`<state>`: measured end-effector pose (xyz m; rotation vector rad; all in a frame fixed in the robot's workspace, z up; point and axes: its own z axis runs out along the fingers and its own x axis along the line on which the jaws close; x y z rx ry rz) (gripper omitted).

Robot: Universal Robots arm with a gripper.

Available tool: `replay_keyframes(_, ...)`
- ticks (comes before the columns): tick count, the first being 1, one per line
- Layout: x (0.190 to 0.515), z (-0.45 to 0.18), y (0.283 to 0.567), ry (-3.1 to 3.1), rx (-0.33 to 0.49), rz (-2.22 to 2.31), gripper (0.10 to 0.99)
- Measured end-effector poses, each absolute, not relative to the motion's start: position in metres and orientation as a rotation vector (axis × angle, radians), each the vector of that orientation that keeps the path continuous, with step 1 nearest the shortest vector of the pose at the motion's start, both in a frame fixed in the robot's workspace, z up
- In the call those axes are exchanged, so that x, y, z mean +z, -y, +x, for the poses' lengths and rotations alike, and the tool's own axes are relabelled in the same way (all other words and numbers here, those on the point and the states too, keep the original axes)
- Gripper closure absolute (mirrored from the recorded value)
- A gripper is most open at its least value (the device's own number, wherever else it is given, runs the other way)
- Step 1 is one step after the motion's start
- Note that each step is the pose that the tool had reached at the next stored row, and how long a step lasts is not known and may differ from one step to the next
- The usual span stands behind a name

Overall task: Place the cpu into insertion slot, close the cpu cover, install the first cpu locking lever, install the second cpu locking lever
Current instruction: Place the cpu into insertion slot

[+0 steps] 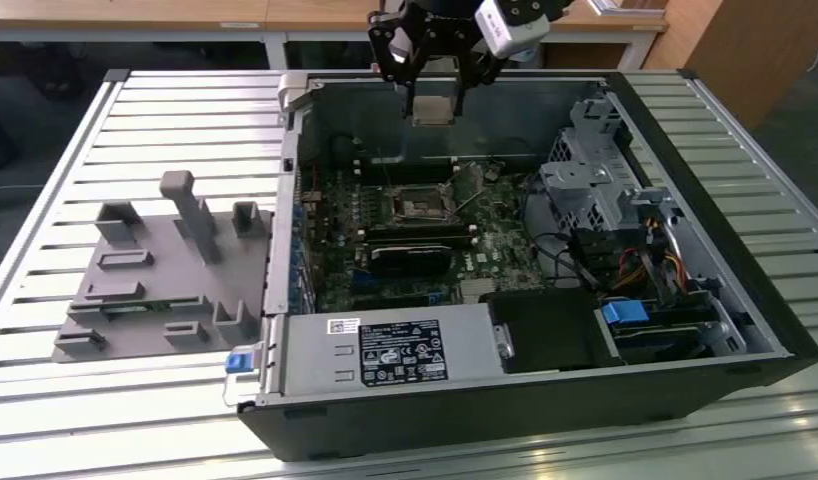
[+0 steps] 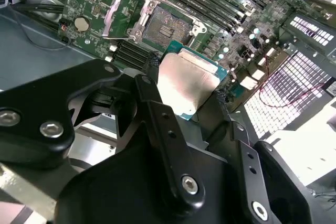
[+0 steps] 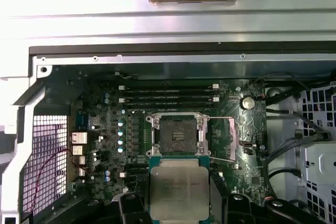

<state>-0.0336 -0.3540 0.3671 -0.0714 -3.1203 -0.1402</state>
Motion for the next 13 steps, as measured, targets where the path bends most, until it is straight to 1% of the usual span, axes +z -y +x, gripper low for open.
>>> replay_keyframes(13,0.3655,-0.0337,0.3540,3.102,-0.143,-0.429,0.545)
